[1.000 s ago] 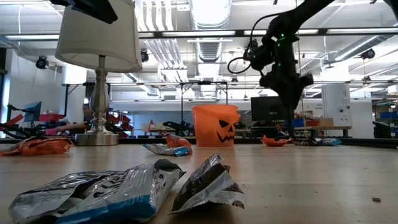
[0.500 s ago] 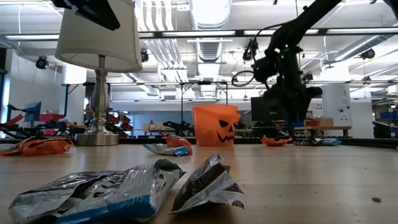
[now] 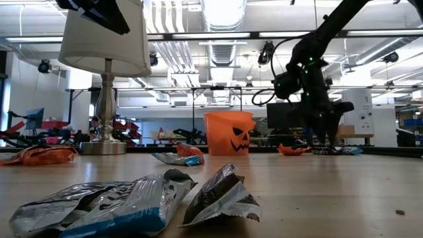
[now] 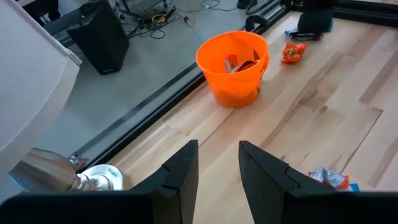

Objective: Organize candy in baskets
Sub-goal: Put the brown chocolate into the black bucket

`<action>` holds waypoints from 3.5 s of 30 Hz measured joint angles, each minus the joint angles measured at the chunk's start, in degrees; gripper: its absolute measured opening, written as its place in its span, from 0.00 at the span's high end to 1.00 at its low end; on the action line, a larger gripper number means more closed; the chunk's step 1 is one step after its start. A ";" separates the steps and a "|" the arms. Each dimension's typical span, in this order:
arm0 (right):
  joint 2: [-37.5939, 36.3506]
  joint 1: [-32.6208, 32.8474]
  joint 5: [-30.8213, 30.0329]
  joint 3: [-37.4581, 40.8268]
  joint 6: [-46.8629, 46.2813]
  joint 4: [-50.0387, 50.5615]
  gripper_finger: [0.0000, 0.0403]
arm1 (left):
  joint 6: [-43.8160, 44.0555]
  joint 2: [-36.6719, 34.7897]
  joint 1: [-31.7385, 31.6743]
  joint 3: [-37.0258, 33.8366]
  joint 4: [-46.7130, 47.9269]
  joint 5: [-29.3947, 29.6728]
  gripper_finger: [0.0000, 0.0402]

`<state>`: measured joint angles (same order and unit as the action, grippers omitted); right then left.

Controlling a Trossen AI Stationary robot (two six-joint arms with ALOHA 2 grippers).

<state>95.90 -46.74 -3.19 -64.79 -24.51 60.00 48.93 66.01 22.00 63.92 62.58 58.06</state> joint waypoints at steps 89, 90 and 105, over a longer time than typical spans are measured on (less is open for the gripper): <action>-30.16 35.52 11.06 2.40 -4.10 -33.23 0.97 | 5.61 2.90 -6.43 2.04 -37.70 -21.29 0.69; -30.23 36.06 11.67 2.38 -3.94 -34.48 0.97 | 4.86 3.16 -6.40 1.03 -41.42 -21.92 0.69; -30.16 43.51 14.21 2.40 -4.49 -48.01 0.97 | -4.37 10.71 -5.62 -2.04 -67.38 -23.22 0.69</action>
<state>65.73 -3.23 11.01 -62.39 -28.99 11.99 44.56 76.72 16.38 61.88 -4.80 34.84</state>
